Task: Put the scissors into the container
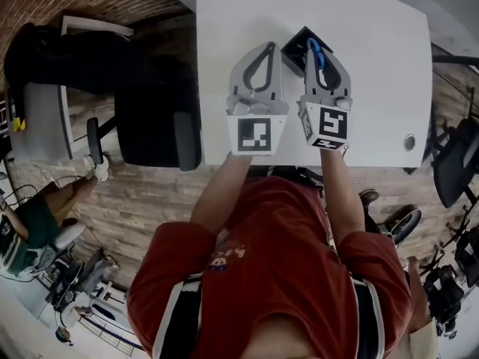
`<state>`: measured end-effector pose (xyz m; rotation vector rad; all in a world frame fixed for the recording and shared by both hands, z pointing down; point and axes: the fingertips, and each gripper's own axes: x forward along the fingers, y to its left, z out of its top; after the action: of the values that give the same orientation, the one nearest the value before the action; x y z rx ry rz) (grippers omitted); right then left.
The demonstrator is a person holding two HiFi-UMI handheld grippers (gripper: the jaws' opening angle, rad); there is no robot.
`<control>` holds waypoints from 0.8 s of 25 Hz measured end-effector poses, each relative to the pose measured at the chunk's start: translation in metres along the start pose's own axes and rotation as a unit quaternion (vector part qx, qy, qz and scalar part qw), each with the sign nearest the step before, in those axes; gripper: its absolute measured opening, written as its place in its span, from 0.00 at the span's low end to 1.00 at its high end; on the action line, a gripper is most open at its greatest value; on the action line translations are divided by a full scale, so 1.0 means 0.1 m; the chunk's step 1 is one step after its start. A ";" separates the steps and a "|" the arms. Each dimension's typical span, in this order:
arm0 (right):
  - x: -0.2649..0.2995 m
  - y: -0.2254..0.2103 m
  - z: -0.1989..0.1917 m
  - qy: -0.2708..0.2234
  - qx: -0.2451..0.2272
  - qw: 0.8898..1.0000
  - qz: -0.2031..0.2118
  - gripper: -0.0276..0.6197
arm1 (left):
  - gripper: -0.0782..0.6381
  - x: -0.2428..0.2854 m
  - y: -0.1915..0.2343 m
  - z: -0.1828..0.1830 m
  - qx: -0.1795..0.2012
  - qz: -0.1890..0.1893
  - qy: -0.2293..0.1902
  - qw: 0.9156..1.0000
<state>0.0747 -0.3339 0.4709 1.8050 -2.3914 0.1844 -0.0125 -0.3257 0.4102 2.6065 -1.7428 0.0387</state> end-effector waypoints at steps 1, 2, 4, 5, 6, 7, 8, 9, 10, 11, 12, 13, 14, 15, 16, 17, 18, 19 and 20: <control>0.01 0.00 -0.02 0.004 0.001 1.000 0.001 0.12 | 0.13 0.00 0.00 -0.01 0.001 0.000 0.003 1.000; 0.02 0.00 -0.04 0.010 0.003 1.000 0.001 0.12 | 0.13 -0.01 0.00 -0.02 0.001 0.001 0.005 1.000; 0.03 0.01 -0.06 0.019 0.003 1.000 0.002 0.13 | 0.13 -0.01 0.01 -0.02 0.001 0.003 0.005 1.000; 0.04 0.02 -0.06 0.019 0.000 1.000 0.003 0.12 | 0.13 -0.01 0.01 -0.02 0.002 0.004 0.004 1.000; 0.05 0.03 -0.06 0.016 -0.004 1.000 0.004 0.13 | 0.13 -0.01 0.02 -0.02 0.001 0.005 0.005 1.000; 0.06 0.03 -0.06 0.014 -0.008 1.000 0.005 0.13 | 0.13 -0.01 0.02 -0.03 0.001 0.006 0.007 1.000; 0.07 0.04 -0.06 0.012 -0.011 1.000 0.005 0.13 | 0.13 -0.01 0.03 -0.03 0.003 0.006 0.008 1.000; 0.08 0.05 -0.06 0.012 -0.014 1.000 0.005 0.13 | 0.13 -0.02 0.03 -0.04 0.006 0.005 0.009 1.000; 0.08 0.05 -0.07 0.013 -0.017 1.000 0.004 0.12 | 0.13 -0.02 0.03 -0.04 0.008 0.005 0.010 1.000; 0.09 0.06 -0.07 0.014 -0.022 1.000 0.004 0.13 | 0.13 -0.02 0.03 -0.05 0.010 0.004 0.012 1.000; 0.09 0.07 -0.08 0.016 -0.027 1.000 0.004 0.13 | 0.13 -0.02 0.03 -0.05 0.010 0.004 0.013 1.000; 0.10 0.07 -0.09 0.017 -0.030 0.999 0.003 0.13 | 0.13 -0.02 0.03 -0.06 0.008 0.004 0.014 1.000; 0.10 0.07 -0.09 0.017 -0.032 0.999 0.002 0.13 | 0.13 -0.03 0.03 -0.08 0.006 0.004 0.014 1.000; 0.10 0.07 -0.10 0.017 -0.032 0.999 0.000 0.13 | 0.13 -0.03 0.03 -0.09 0.005 0.004 0.014 1.000; 0.11 0.06 -0.10 0.018 -0.033 0.999 -0.003 0.13 | 0.13 -0.03 0.03 -0.10 0.004 0.004 0.014 1.000; 0.12 0.06 -0.10 0.019 -0.034 0.999 -0.005 0.13 | 0.13 -0.02 0.04 -0.11 0.001 0.005 0.014 1.000; 0.12 0.06 -0.11 0.021 -0.036 0.999 -0.006 0.13 | 0.13 -0.02 0.05 -0.12 -0.001 0.005 0.013 1.000; 0.13 0.06 -0.11 0.023 -0.037 0.999 -0.008 0.13 | 0.13 -0.02 0.06 -0.12 -0.003 0.006 0.014 1.000; 0.13 0.07 -0.11 0.026 -0.038 0.999 -0.009 0.13 | 0.13 -0.02 0.07 -0.14 -0.003 0.006 0.016 1.000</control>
<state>0.0653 -0.3423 0.4843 1.7652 -2.3143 0.1364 -0.0201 -0.3258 0.4236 2.5756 -1.7464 0.0756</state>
